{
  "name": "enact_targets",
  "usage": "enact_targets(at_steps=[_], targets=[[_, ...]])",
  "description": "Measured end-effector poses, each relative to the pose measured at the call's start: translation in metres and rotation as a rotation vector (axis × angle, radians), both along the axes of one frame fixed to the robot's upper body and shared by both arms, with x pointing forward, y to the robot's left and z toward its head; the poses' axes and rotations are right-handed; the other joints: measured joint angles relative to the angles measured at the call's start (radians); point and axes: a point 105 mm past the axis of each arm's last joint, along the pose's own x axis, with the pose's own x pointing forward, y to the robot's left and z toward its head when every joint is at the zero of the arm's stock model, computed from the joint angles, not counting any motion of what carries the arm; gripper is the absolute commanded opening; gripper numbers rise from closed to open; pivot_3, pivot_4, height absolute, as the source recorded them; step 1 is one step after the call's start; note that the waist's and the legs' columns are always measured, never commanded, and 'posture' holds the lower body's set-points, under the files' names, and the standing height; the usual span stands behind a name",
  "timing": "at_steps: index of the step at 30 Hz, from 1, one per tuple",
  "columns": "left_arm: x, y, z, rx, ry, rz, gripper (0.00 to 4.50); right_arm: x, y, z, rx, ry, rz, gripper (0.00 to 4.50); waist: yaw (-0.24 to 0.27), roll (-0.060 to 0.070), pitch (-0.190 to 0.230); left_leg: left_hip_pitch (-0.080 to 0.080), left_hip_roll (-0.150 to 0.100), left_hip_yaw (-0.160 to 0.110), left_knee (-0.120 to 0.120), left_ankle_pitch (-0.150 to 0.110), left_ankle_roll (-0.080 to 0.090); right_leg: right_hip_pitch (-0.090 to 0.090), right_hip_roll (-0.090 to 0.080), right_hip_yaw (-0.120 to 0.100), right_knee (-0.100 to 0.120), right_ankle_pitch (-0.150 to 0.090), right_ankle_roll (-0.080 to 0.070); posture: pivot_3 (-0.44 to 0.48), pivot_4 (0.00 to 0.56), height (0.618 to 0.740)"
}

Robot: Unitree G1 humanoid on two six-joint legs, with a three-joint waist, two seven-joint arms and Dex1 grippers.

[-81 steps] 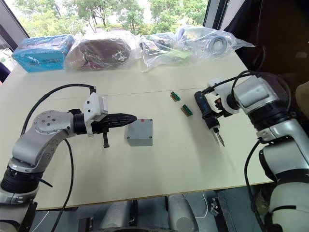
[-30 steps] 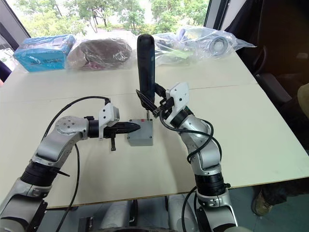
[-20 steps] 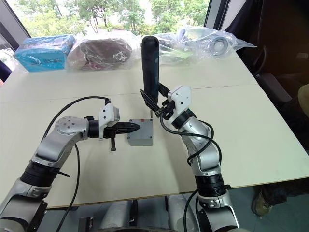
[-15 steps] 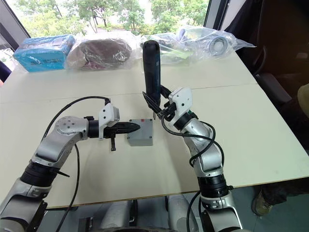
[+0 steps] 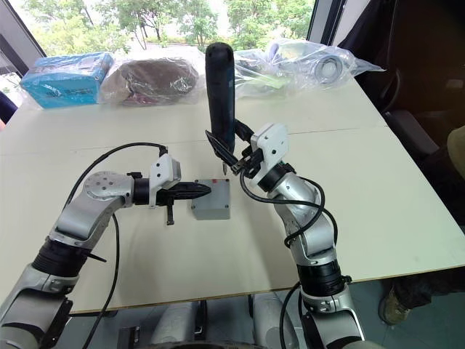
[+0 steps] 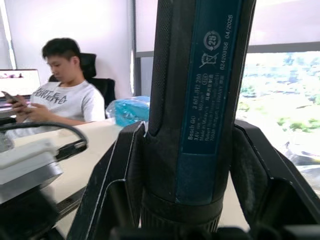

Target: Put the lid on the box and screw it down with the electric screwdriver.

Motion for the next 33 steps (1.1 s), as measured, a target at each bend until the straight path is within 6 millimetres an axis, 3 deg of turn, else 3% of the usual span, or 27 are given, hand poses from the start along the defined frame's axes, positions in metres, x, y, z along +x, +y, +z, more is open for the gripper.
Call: enact_targets(at_steps=[33], targets=[[0.0,0.001,-0.001,0.003,0.005,0.01,0.0,-0.002,0.001,-0.023,-0.101,-0.019,0.015,1.89,0.0,0.0,0.0,0.004,0.0,0.0,0.0,0.0,0.0,0.005,0.0,0.0,0.0,0.0,0.0,0.0,0.15,0.74]])
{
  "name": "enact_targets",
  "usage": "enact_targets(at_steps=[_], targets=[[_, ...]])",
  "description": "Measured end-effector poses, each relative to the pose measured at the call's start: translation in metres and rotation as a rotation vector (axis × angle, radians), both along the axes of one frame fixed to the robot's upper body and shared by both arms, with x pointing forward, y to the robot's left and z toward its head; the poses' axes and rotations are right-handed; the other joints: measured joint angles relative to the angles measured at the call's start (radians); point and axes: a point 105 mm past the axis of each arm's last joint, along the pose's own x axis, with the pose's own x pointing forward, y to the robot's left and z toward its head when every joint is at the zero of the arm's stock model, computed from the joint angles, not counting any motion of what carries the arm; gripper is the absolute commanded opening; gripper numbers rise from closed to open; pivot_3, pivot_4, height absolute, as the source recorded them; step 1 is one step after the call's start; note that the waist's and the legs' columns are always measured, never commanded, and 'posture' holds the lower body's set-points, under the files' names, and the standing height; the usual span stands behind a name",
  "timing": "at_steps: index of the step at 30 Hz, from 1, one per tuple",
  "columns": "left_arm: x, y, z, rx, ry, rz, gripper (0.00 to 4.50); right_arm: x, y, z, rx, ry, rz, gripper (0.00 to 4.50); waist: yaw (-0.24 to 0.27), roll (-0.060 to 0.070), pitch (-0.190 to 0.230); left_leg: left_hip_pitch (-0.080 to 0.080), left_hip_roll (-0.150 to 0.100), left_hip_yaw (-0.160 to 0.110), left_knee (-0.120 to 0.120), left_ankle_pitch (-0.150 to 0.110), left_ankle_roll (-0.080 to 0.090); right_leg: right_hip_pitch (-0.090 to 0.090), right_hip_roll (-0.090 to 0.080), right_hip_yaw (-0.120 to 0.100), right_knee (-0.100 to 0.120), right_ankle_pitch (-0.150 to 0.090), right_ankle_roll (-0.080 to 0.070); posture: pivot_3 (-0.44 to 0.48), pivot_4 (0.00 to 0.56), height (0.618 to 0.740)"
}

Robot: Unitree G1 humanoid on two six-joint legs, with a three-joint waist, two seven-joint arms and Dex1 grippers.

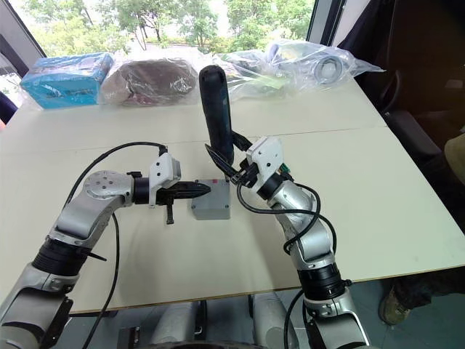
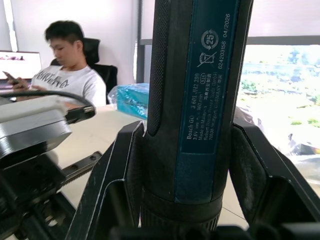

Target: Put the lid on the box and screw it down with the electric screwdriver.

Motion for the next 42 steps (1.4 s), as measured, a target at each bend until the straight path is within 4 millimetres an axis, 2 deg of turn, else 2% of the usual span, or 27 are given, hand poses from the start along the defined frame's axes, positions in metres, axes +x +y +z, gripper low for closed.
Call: enact_targets(at_steps=[4,16,19,22,27,35,39,42], targets=[[0.0,0.001,-0.002,0.007,0.003,0.005,0.0,0.0,0.0,-0.003,-0.016,0.028,-0.004,1.89,0.0,-0.001,0.0,0.011,0.0,0.0,-0.001,0.0,0.0,0.01,0.0,0.0,-0.001,-0.004,-0.003,0.0,0.15,0.74],[-0.002,0.0,-0.012,0.038,0.009,0.003,0.0,0.01,-0.003,-0.016,-0.042,0.124,-0.076,1.89,0.0,-0.005,-0.022,0.013,0.0,0.0,-0.001,0.0,0.0,0.013,0.0,0.0,-0.001,-0.005,-0.004,0.0,0.15,0.74],[-0.004,0.0,-0.015,0.039,0.017,0.004,0.0,0.011,-0.003,-0.018,-0.053,0.137,-0.085,1.89,0.0,-0.006,-0.029,0.019,0.0,0.0,-0.002,0.0,0.0,0.018,0.0,0.0,-0.002,-0.01,-0.003,0.0,0.15,0.74],[-0.005,0.0,-0.018,0.043,0.025,0.003,0.0,0.012,-0.005,-0.022,-0.054,0.155,-0.101,1.89,0.0,-0.006,-0.03,0.031,0.001,0.0,-0.006,-0.001,0.0,0.03,-0.001,0.0,-0.007,-0.011,-0.003,0.0,0.15,0.74],[-0.005,-0.001,-0.019,0.05,0.015,-0.002,0.0,0.012,-0.004,-0.023,-0.059,0.155,-0.11,1.89,0.0,-0.006,-0.036,0.032,0.002,0.0,-0.015,0.0,0.0,0.031,-0.001,0.0,-0.017,-0.011,-0.003,0.0,0.15,0.74],[-0.006,-0.002,-0.018,0.047,0.013,-0.005,0.0,0.012,-0.004,-0.021,-0.059,0.144,-0.115,1.89,0.001,-0.006,-0.037,0.031,0.001,0.0,-0.018,-0.001,0.0,0.031,-0.001,0.0,-0.018,-0.011,-0.004,0.0,0.15,0.74],[-0.008,-0.004,-0.016,0.043,0.008,-0.014,0.0,0.013,-0.007,-0.01,-0.02,0.128,-0.113,1.89,0.001,-0.004,-0.034,0.028,0.001,0.0,-0.017,-0.001,0.0,0.028,-0.001,0.0,-0.018,-0.011,-0.003,0.0,0.15,0.74],[-0.01,-0.006,-0.013,0.036,0.007,-0.024,0.0,0.023,-0.013,0.002,0.076,0.213,-0.118,1.89,0.001,-0.003,-0.025,0.025,0.001,0.0,-0.017,0.0,0.0,0.024,-0.001,0.0,-0.017,-0.011,-0.004,0.0,0.15,0.74]])
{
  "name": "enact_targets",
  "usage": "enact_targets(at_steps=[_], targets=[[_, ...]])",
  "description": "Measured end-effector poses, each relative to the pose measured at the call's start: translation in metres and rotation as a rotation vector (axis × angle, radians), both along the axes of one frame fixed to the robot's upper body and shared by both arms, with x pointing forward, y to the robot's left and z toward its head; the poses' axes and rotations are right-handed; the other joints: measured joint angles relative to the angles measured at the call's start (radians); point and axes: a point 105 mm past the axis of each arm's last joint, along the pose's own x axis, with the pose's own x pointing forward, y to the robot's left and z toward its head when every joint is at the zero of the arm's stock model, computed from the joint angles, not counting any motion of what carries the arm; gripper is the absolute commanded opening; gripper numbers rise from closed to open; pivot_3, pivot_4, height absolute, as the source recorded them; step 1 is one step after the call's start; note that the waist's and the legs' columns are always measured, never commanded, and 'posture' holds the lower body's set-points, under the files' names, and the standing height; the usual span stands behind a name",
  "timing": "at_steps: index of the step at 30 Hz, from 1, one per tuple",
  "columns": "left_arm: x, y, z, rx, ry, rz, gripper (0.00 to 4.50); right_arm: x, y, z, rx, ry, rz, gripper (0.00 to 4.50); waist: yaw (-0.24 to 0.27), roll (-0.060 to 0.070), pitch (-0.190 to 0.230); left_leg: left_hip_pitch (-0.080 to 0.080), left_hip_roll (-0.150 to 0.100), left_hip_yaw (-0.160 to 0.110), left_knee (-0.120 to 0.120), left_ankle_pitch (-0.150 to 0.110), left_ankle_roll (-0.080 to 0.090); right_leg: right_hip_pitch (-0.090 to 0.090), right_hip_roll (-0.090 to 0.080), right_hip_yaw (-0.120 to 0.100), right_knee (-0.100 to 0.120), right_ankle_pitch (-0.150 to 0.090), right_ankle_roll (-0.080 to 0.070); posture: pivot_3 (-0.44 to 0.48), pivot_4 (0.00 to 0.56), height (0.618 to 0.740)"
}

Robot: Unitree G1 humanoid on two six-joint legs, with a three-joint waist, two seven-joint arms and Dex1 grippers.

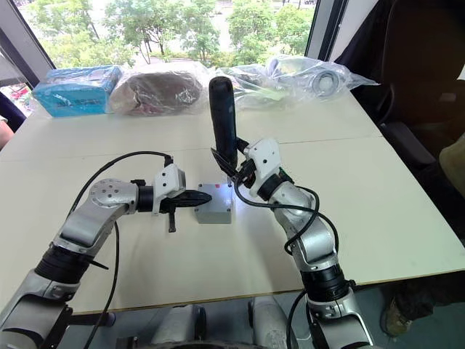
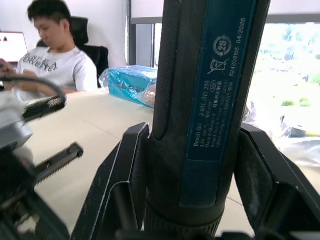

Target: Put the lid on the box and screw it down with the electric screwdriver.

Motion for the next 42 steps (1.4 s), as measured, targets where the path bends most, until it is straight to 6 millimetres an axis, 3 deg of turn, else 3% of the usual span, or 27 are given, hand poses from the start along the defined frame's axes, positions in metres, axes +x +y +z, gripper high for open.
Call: enact_targets(at_steps=[2,6,9,14,18,24,30,36,37,42], targets=[[-0.002,-0.001,0.003,0.005,-0.008,-0.009,0.0,0.005,-0.008,0.014,0.049,0.016,-0.02,1.89,0.001,0.001,0.003,-0.005,0.0,0.0,0.0,0.0,0.0,-0.005,0.0,0.0,0.001,0.001,0.0,0.0,0.15,0.74],[-0.006,-0.002,0.011,-0.007,-0.013,-0.025,0.0,0.014,-0.038,0.062,0.123,0.039,-0.081,1.89,0.001,0.003,0.004,-0.022,-0.001,0.0,0.0,0.0,0.0,-0.022,0.0,-0.001,0.002,0.006,0.0,0.0,0.15,0.74],[-0.01,-0.003,0.024,-0.042,-0.023,-0.035,0.0,0.021,-0.066,0.076,0.004,0.091,-0.168,1.89,0.003,0.003,0.004,-0.03,0.0,-0.001,0.0,0.0,0.0,-0.03,0.0,-0.002,0.002,0.006,0.0,0.0,0.15,0.74],[-0.02,-0.001,0.059,-0.078,-0.086,-0.08,0.0,0.036,-0.133,0.043,-0.273,0.45,-0.409,1.89,0.007,0.004,0.006,-0.032,-0.001,0.0,-0.001,0.0,0.001,-0.031,0.0,-0.002,0.0,0.006,0.0,0.0,0.15,0.74],[-0.024,0.003,0.075,-0.092,-0.114,-0.088,0.0,0.03,-0.161,0.02,-0.422,0.648,-0.447,1.89,-0.001,0.007,0.015,-0.032,-0.001,0.001,-0.001,0.0,0.001,-0.032,0.0,-0.001,0.0,0.006,0.001,0.0,0.15,0.74],[-0.03,0.002,0.084,-0.102,-0.117,-0.104,0.0,0.025,-0.174,-0.008,-0.518,0.883,-0.416,1.89,-0.002,0.009,0.02,-0.031,-0.001,0.002,0.001,0.0,0.001,-0.031,0.001,0.0,0.0,0.006,0.001,0.0,0.15,0.74],[-0.033,0.002,0.093,-0.116,-0.136,-0.103,0.0,0.032,-0.191,-0.054,-0.534,1.082,-0.461,1.89,-0.001,0.008,0.021,-0.032,-0.001,0.002,0.002,0.0,0.001,-0.031,0.0,0.0,0.0,0.006,0.001,0.0,0.15,0.74],[-0.036,0.002,0.096,-0.122,-0.135,-0.103,0.0,0.042,-0.194,-0.055,-0.528,1.085,-0.466,1.89,-0.001,0.008,0.021,-0.032,-0.001,0.002,0.003,0.0,0.001,-0.031,0.001,0.0,0.001,0.007,0.002,0.0,0.15,0.74],[-0.035,0.002,0.096,-0.12,-0.135,-0.101,0.0,0.043,-0.194,-0.056,-0.533,1.082,-0.465,2.89,-0.001,0.008,0.021,-0.031,-0.001,0.002,0.004,0.0,0.001,-0.03,0.001,0.0,0.001,0.007,0.002,0.0,0.15,0.74],[-0.035,0.01,0.087,-0.091,-0.11,-0.063,0.0,0.048,-0.192,-0.058,-0.533,1.06,-0.457,4.42,-0.002,0.008,0.021,-0.031,-0.001,0.002,0.005,0.0,0.001,-0.029,0.001,0.0,0.001,0.008,0.003,0.0,0.15,0.74]])
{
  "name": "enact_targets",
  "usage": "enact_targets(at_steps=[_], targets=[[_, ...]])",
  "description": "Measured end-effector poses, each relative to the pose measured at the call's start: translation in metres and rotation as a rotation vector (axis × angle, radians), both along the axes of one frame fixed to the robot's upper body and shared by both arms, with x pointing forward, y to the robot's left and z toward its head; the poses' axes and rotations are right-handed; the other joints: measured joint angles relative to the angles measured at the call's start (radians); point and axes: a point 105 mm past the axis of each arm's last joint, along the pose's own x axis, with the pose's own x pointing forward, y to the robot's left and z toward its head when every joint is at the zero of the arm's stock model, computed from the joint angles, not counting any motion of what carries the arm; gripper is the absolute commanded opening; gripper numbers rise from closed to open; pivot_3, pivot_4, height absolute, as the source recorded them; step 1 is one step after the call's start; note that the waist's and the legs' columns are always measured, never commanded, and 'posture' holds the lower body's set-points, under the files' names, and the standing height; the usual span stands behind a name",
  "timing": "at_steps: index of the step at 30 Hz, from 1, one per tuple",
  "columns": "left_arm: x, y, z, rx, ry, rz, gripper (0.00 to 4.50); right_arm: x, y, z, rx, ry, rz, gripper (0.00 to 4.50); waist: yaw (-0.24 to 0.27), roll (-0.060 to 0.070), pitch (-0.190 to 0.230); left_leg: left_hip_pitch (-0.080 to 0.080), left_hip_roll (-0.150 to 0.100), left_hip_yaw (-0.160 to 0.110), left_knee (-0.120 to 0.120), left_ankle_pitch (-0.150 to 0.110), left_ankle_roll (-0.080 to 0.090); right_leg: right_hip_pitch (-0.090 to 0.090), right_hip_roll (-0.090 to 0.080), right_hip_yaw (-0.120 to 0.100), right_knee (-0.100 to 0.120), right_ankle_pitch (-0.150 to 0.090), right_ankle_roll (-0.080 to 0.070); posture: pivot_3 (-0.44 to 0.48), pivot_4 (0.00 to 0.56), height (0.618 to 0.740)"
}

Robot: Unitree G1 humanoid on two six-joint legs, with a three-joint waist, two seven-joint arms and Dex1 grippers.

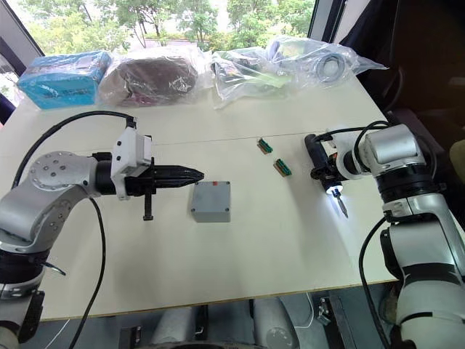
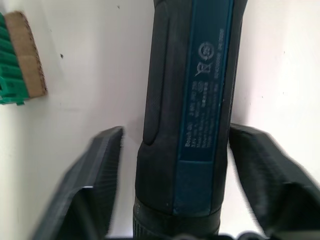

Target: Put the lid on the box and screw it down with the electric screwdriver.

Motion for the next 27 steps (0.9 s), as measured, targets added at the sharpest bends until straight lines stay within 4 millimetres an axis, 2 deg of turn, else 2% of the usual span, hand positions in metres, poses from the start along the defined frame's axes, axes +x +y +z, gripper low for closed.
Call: enact_targets(at_steps=[3,7,9,11,13,19,20,23,27], targets=[[0.0,0.007,-0.006,0.026,0.013,0.024,0.0,0.002,0.002,0.005,-0.009,-0.029,0.024,4.42,0.001,0.0,0.0,0.0,0.0,0.0,0.0,0.0,0.0,0.0,0.0,0.0,0.0,0.0,0.0,0.0,0.15,0.74],[0.005,0.015,-0.014,0.044,0.027,0.069,0.0,0.007,0.015,0.04,-0.071,-0.189,0.149,4.42,0.0,0.001,0.0,0.0,0.0,0.0,-0.001,0.0,0.0,-0.001,0.0,0.0,0.001,0.0,0.0,0.0,0.15,0.74],[0.012,0.024,-0.025,0.058,0.047,0.114,0.0,0.006,0.03,0.059,-0.089,-0.284,0.245,4.42,0.0,0.001,0.0,0.0,0.0,0.0,-0.002,0.0,0.0,-0.001,0.0,0.0,0.001,0.0,0.0,0.0,0.15,0.74],[0.017,0.032,-0.036,0.073,0.067,0.152,0.0,0.0,0.051,0.065,-0.07,-0.355,0.349,4.42,0.001,0.0,0.0,0.0,0.001,-0.001,-0.002,0.0,0.0,-0.001,0.001,-0.001,0.001,0.0,0.0,0.0,0.15,0.74],[0.021,0.036,-0.048,0.09,0.092,0.171,0.0,-0.009,0.076,0.06,-0.026,-0.399,0.465,4.42,0.002,0.0,0.0,0.0,0.001,-0.001,-0.002,0.0,0.0,-0.001,0.0,-0.001,0.001,0.0,0.0,0.0,0.15,0.74],[0.027,0.035,-0.064,0.105,0.099,0.182,0.0,-0.038,0.118,0.036,0.077,-0.407,0.629,4.42,0.01,-0.001,-0.001,0.0,0.0,-0.001,0.001,0.0,0.0,0.001,0.0,-0.001,0.001,0.0,0.0,0.0,0.15,0.74],[0.028,0.034,-0.071,0.114,0.111,0.179,0.0,-0.046,0.128,0.025,0.101,-0.389,0.669,3.96,0.01,-0.001,-0.001,0.0,0.0,-0.001,0.001,0.0,0.0,0.001,0.0,-0.001,0.001,0.0,0.0,0.0,0.15,0.74],[0.03,0.029,-0.085,0.128,0.132,0.173,0.0,-0.063,0.148,-0.003,0.145,-0.337,0.727,3.12,0.01,-0.001,0.0,0.0,0.0,-0.001,0.003,0.0,0.0,0.001,0.0,-0.001,0.003,0.0,0.0,0.0,0.15,0.74],[0.036,0.028,-0.09,0.144,0.124,0.178,0.0,-0.069,0.156,-0.016,0.151,-0.325,0.739,1.82,0.007,-0.001,0.0,0.0,0.0,-0.001,0.009,0.0,0.0,0.001,0.0,-0.001,0.008,0.0,0.0,0.0,0.15,0.74]])
